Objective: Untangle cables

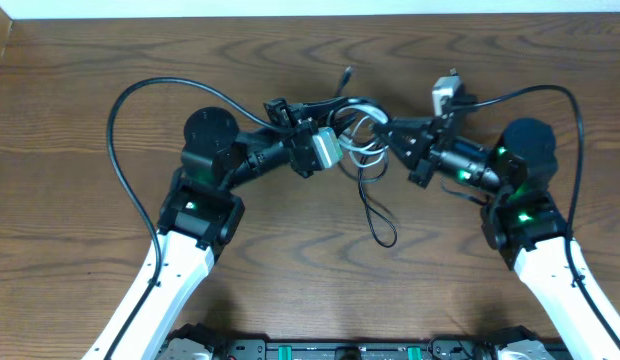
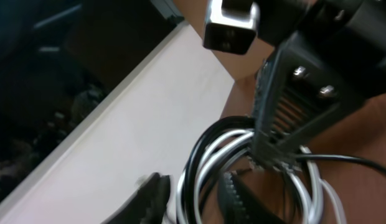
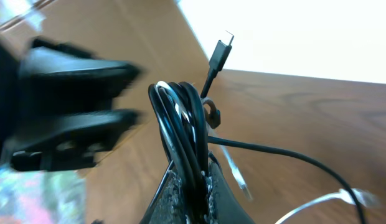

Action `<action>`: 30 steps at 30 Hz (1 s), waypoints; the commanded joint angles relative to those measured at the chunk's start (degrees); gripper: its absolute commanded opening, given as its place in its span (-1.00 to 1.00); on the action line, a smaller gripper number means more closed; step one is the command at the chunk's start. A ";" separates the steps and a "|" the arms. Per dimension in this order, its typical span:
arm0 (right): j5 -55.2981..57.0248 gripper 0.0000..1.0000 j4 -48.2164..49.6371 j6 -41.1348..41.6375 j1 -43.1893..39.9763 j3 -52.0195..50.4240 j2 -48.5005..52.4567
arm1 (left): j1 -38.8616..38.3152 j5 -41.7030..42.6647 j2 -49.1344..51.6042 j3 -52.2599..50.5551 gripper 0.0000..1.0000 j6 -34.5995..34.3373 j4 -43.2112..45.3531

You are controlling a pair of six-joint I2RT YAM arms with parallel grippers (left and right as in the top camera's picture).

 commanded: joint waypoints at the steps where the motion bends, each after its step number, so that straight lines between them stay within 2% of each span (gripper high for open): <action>1: 2.03 -0.98 0.24 -1.20 -3.54 0.74 -0.17 | 1.40 1.22 -2.93 1.27 -0.24 -2.45 0.48; 6: -1.14 -0.98 1.64 -1.22 -8.41 0.74 -0.17 | 4.76 1.27 -4.83 1.27 -0.17 -11.52 0.46; 12: -8.68 -0.98 11.28 -3.37 -12.11 0.74 -0.17 | 6.21 2.86 -4.90 1.27 -0.18 -22.23 -1.05; 16: -8.68 -0.98 16.94 -3.34 -12.28 0.74 -0.17 | 6.14 10.40 -4.72 1.27 -0.42 -26.32 -2.12; 21: -8.66 -0.98 22.21 0.57 -12.17 0.74 -0.17 | 4.68 15.82 -4.63 1.27 -0.45 -28.72 -2.12; 25: -8.63 -0.98 28.76 7.74 -12.17 0.74 -0.17 | 0.81 15.89 -4.17 1.27 -0.45 -28.74 -2.05; 30: -7.96 -0.98 33.86 12.92 -12.17 0.74 -0.17 | -2.64 14.93 -3.30 1.27 -0.44 -28.76 -1.40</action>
